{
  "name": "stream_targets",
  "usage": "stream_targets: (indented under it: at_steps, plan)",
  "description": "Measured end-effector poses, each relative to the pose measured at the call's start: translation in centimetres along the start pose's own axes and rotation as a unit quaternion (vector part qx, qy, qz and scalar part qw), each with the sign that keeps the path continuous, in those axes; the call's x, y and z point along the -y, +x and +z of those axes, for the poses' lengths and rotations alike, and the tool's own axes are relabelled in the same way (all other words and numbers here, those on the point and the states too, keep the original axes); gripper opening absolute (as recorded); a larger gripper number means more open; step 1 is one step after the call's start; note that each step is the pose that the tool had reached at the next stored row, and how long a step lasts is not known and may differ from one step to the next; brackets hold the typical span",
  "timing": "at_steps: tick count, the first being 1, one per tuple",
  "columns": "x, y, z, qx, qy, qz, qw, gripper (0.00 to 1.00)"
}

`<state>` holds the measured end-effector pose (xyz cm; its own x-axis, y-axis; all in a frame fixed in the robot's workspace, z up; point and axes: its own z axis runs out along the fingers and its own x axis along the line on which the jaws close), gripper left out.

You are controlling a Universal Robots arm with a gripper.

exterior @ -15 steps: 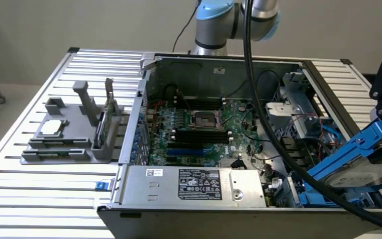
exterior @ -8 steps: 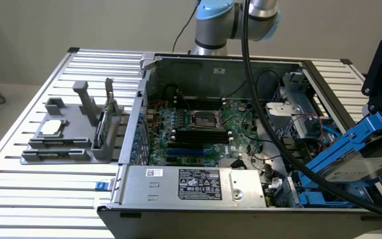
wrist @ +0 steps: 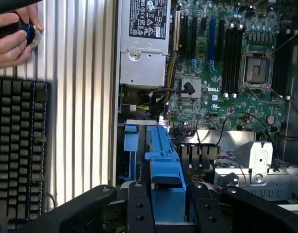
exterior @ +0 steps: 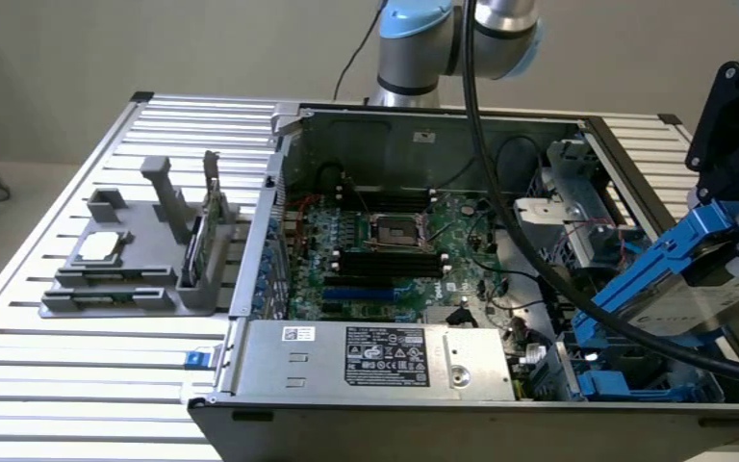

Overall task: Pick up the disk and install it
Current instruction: 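Pick up the disk, then insert the disk into the insertion slot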

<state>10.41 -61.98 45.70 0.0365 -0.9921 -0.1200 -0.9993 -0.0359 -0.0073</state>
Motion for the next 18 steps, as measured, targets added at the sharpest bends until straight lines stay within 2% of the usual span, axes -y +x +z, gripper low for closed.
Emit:
stream_targets:
  at_steps: [18]
  plan:
    - [0.0,-0.01,0.0,0.0001,0.0,0.0,1.0,0.33]
